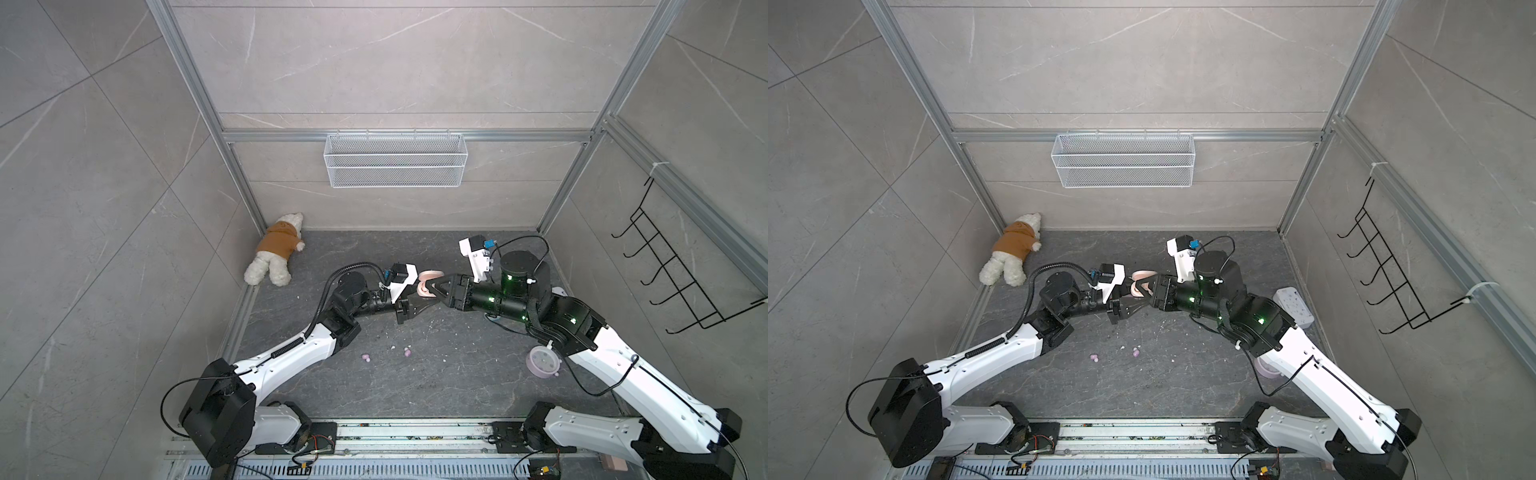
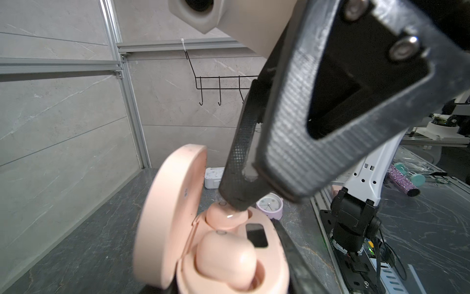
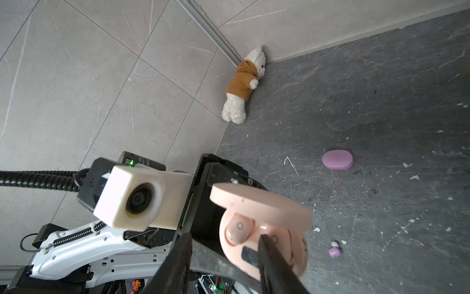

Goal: Insert wireless bluetooth earbuds into charging case
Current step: Insert the wireless bluetooth earbud into the charging case, then close the charging case.

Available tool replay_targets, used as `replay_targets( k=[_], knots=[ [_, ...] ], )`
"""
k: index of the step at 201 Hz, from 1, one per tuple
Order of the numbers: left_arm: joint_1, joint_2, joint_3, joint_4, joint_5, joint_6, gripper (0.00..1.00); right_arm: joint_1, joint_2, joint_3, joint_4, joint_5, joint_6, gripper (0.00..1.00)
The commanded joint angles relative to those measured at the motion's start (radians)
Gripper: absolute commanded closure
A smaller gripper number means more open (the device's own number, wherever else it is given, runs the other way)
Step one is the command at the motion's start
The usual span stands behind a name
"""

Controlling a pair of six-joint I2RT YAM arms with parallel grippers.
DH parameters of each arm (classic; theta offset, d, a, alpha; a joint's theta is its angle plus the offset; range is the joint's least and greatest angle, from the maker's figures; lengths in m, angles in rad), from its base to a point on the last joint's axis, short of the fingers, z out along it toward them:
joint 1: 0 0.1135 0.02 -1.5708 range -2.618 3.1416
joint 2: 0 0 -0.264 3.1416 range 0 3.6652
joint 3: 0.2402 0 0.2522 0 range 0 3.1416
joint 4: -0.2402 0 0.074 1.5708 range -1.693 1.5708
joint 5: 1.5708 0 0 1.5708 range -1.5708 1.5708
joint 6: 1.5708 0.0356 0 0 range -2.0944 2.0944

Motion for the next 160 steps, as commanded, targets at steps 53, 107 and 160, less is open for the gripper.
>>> replay_targets(
  k=[53, 107, 160],
  knots=[
    [0.021, -0.011, 0.001, 0.030, 0.011, 0.032, 0.81, 0.008, 0.074, 0.247, -0.267, 0.099, -0.106, 0.55],
    [0.019, -0.034, -0.014, -0.008, 0.040, 0.036, 0.81, -0.025, 0.216, 0.394, -0.305, 0.109, -0.159, 0.59],
    [0.019, -0.059, -0.023, -0.028, 0.041, 0.054, 0.80, -0.034, 0.347, 0.551, -0.470, 0.088, -0.212, 0.63]
  ],
)
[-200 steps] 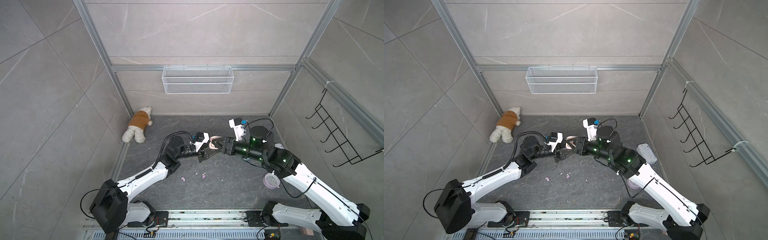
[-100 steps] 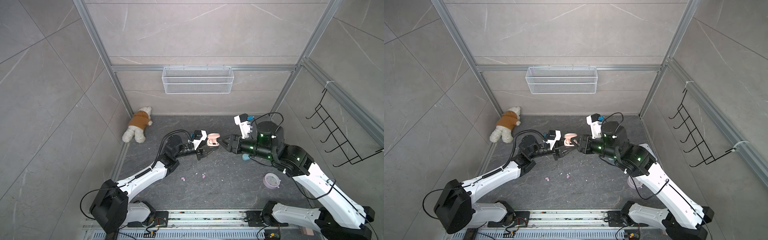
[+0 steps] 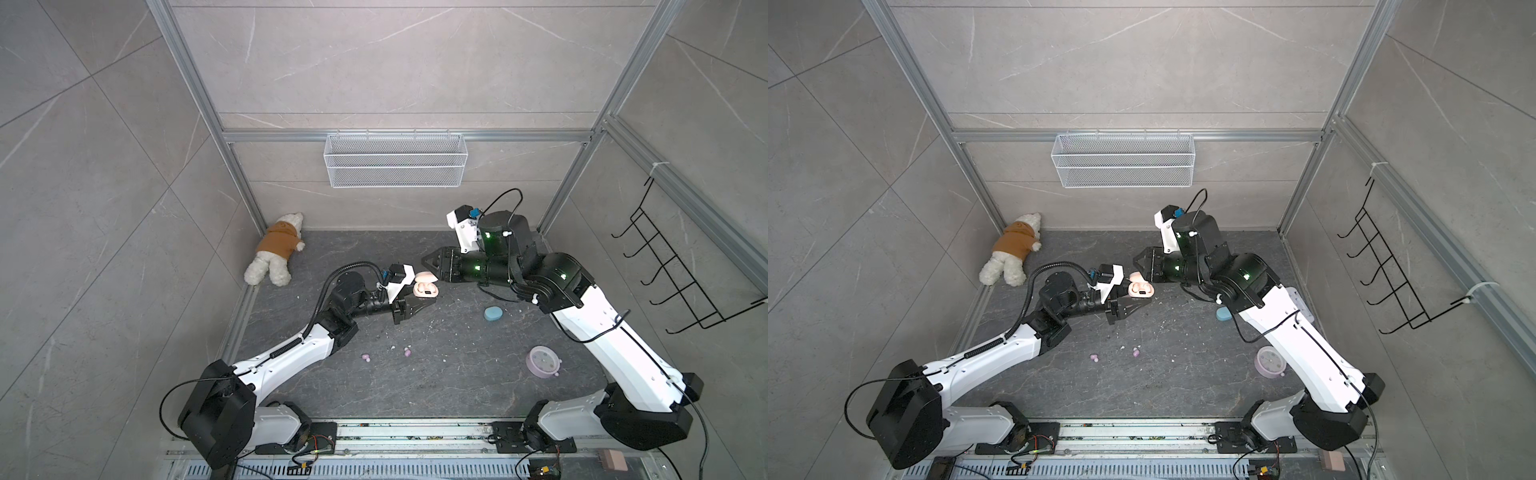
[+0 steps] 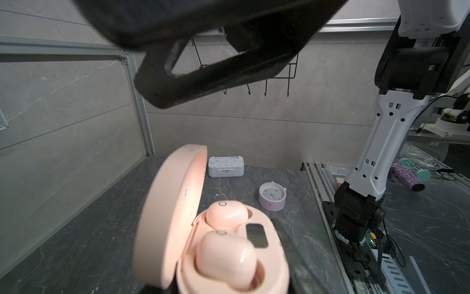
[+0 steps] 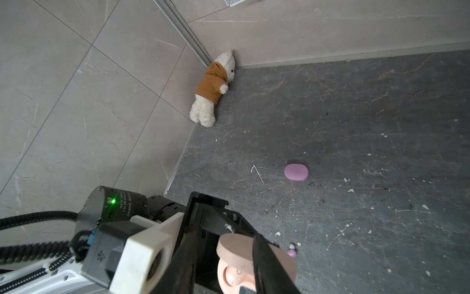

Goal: Insert wireless bluetooth earbuds into charging case
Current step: Close the charging case, then place the charging case at the middle-right of the table.

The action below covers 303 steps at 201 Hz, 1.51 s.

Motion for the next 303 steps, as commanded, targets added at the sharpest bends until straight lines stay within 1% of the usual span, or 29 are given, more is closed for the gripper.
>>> replay_targets(
  k=[1, 28, 62, 86, 112, 127, 141, 159, 166, 178, 191, 199, 214, 251, 303],
  knots=[
    [0.001, -0.044, -0.002, 0.020, 0.020, 0.035, 0.80, -0.007, 0.029, 0.060, -0.113, -0.006, -0.045, 0.63],
    [0.001, -0.047, -0.003, 0.022, 0.018, 0.034, 0.81, -0.006, 0.051, 0.073, -0.164, -0.053, -0.051, 0.65],
    [0.001, -0.055, -0.004, 0.023, 0.016, 0.036, 0.80, 0.000, 0.021, 0.004, -0.180, -0.093, -0.027, 0.67],
    [0.001, -0.061, -0.005, 0.019, 0.012, 0.042, 0.81, 0.023, -0.013, -0.050, -0.169, -0.088, 0.004, 0.67],
    [0.001, -0.065, -0.006, 0.017, 0.007, 0.044, 0.81, 0.048, -0.020, -0.075, -0.173, -0.080, 0.022, 0.67],
    [0.000, -0.065, -0.006, 0.016, 0.007, 0.046, 0.81, 0.053, -0.014, -0.069, -0.186, -0.068, 0.023, 0.67],
    [0.000, -0.067, -0.006, 0.015, 0.006, 0.047, 0.81, 0.060, 0.004, -0.031, -0.229, -0.032, 0.009, 0.67],
    [0.001, -0.070, -0.006, -0.005, 0.007, 0.060, 0.81, 0.059, 0.013, 0.006, -0.269, -0.004, 0.024, 0.61],
    [0.001, -0.071, -0.004, -0.023, 0.006, 0.073, 0.81, 0.057, 0.008, 0.012, -0.273, 0.001, 0.035, 0.56],
    [-0.001, -0.073, 0.000, -0.063, 0.007, 0.100, 0.81, 0.038, 0.011, 0.035, -0.303, -0.012, 0.044, 0.44],
    [-0.007, -0.079, 0.008, -0.120, 0.007, 0.137, 0.80, 0.022, 0.022, 0.063, -0.340, -0.028, 0.049, 0.36],
    [-0.011, -0.083, 0.011, -0.148, 0.006, 0.156, 0.81, 0.017, 0.024, 0.066, -0.342, -0.045, 0.052, 0.33],
    [-0.017, -0.090, 0.010, -0.166, 0.001, 0.175, 0.81, 0.007, 0.030, 0.060, -0.333, -0.089, 0.062, 0.31],
    [-0.021, -0.088, 0.014, -0.155, -0.001, 0.172, 0.80, 0.004, 0.054, 0.031, -0.299, -0.161, 0.077, 0.25],
    [-0.021, -0.096, 0.015, -0.151, -0.002, 0.172, 0.80, 0.005, 0.055, -0.063, -0.230, -0.182, 0.103, 0.23]
  ],
)
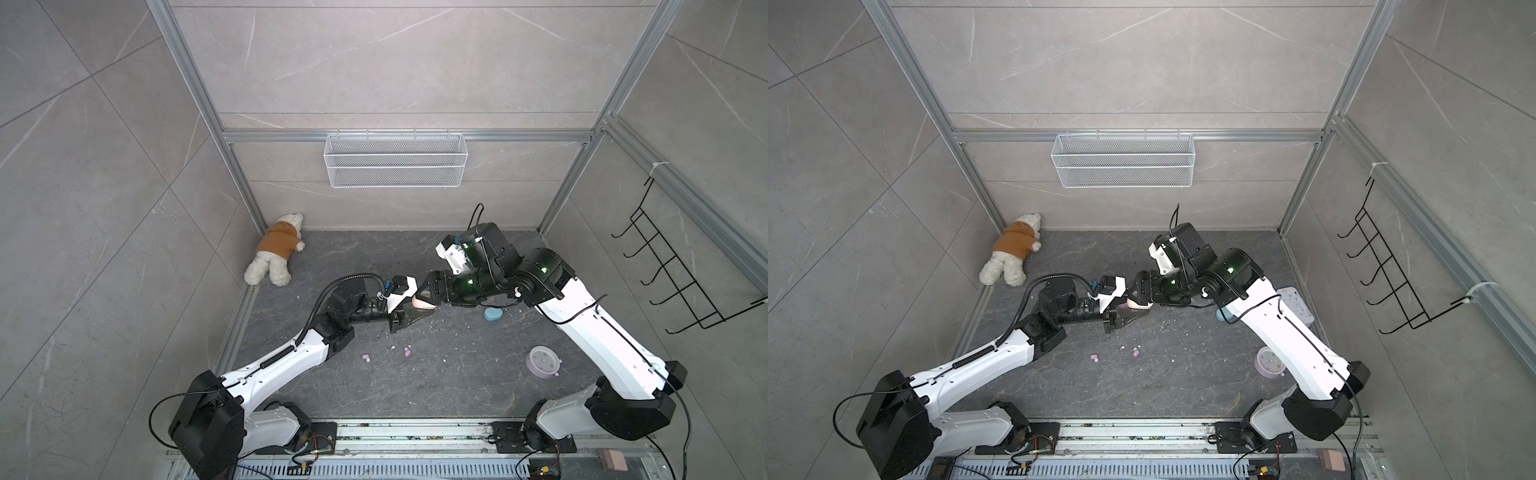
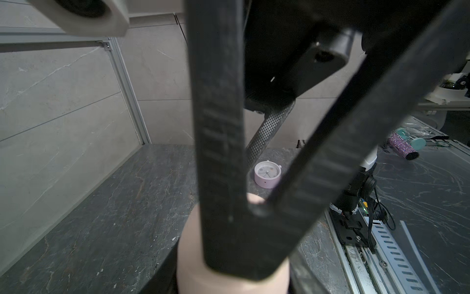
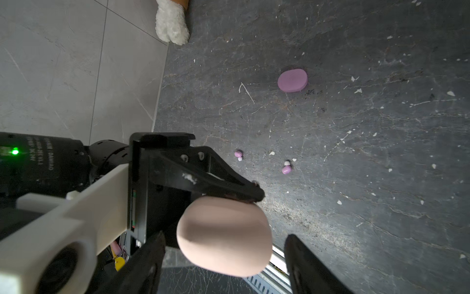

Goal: Insert wireless bluetooth earbuds into charging case
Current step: Place the charging case at the middle-right of the table.

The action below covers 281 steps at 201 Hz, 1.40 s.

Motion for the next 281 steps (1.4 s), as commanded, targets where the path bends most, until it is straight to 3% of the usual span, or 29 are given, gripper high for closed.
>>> replay_targets(
  k=[1, 141, 186, 210, 221, 239, 256, 260, 281],
  knots=[
    [-0.004, -0.035, 0.031, 0.021, -0.004, 0.029, 0.80, -0.002, 0.010, -0.033, 0.037, -0.026, 0.022, 0.24],
    [-0.003, -0.006, 0.033, 0.033, -0.001, 0.014, 0.80, 0.003, 0.032, -0.056, 0.094, -0.062, 0.018, 0.34],
    [-0.004, 0.001, 0.037, 0.029, -0.004, 0.013, 0.80, 0.004, 0.028, -0.055, 0.099, -0.062, 0.016, 0.45],
    [-0.003, 0.005, 0.037, 0.021, -0.009, 0.013, 0.78, 0.004, 0.019, -0.058, 0.105, -0.050, 0.019, 0.47],
    [-0.003, 0.005, 0.038, 0.014, -0.013, 0.012, 0.71, 0.002, 0.013, -0.058, 0.099, -0.031, 0.018, 0.47],
    [-0.003, -0.008, 0.040, -0.037, -0.030, 0.003, 0.45, -0.010, 0.000, -0.060, 0.073, 0.014, 0.006, 0.46],
    [-0.003, -0.057, 0.002, -0.083, -0.070, -0.009, 0.30, -0.039, -0.019, -0.089, 0.063, 0.043, -0.012, 0.46],
    [-0.004, -0.072, -0.012, -0.088, -0.083, -0.011, 0.21, -0.048, -0.026, -0.102, 0.065, 0.047, -0.016, 0.46],
    [-0.003, -0.142, -0.063, -0.140, -0.167, -0.026, 0.11, -0.099, -0.050, -0.194, 0.110, 0.060, -0.037, 0.46]
  ],
)
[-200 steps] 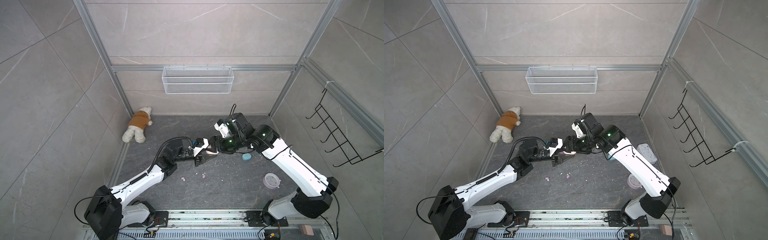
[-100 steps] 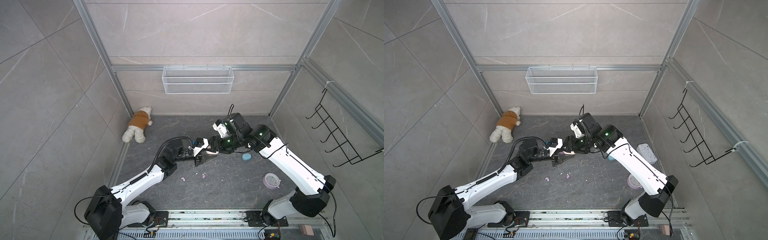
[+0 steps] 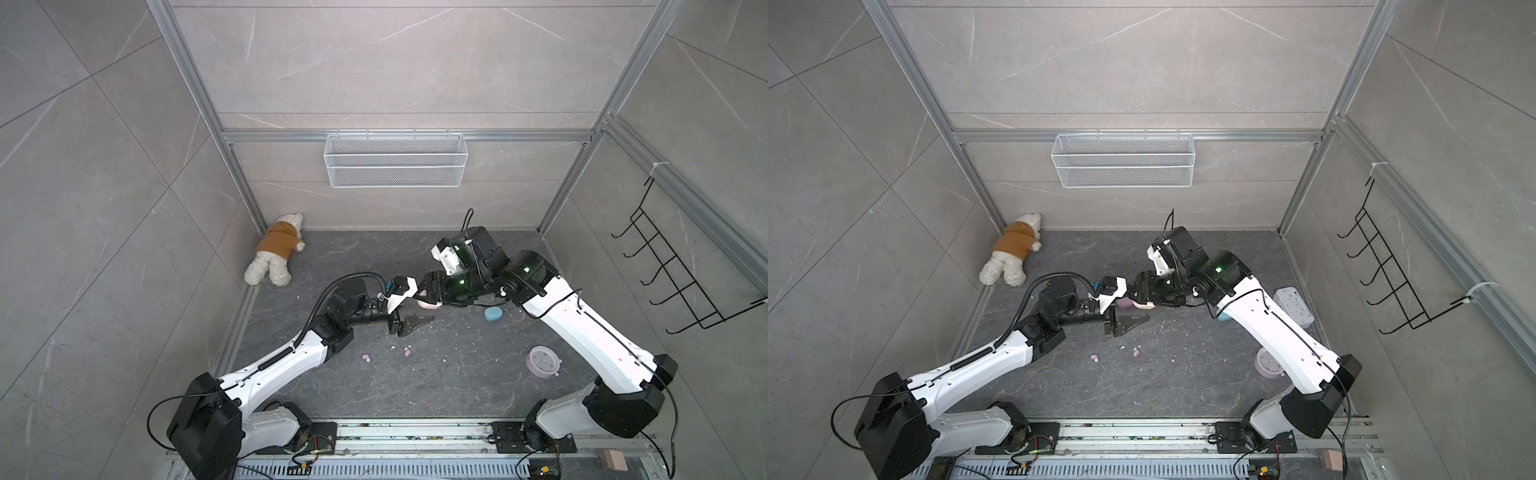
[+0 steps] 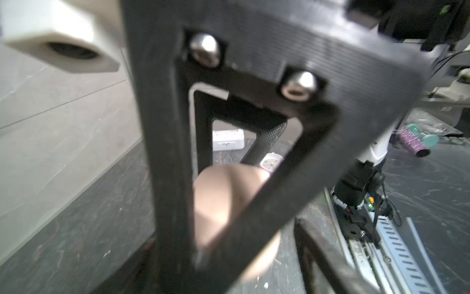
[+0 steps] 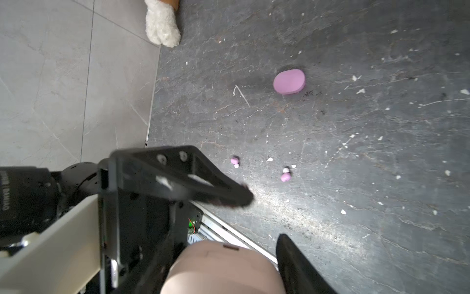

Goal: Insert wireless bluetooth earbuds into charging case
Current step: Place the charging case at the middle-right of the table.

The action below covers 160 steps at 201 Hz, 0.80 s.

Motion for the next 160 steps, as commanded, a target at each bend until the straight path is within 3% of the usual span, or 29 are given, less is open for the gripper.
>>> replay_targets(
  k=[1, 39, 79, 160],
  knots=[
    [-0.002, -0.099, -0.037, -0.064, -0.098, -0.016, 0.11, -0.051, -0.044, -0.090, 0.017, 0.049, -0.041, 0.46],
    [0.018, -0.154, -0.057, -0.198, -0.287, -0.069, 0.07, -0.186, -0.053, -0.347, 0.178, 0.116, -0.107, 0.46],
    [0.112, -0.165, -0.059, -0.276, -0.318, -0.147, 0.06, -0.285, 0.050, -0.519, 0.370, 0.210, -0.157, 0.47],
    [0.155, -0.197, -0.069, -0.305, -0.315, -0.149, 0.05, -0.407, 0.304, -0.509, 0.528, 0.286, -0.227, 0.47]
  ],
)
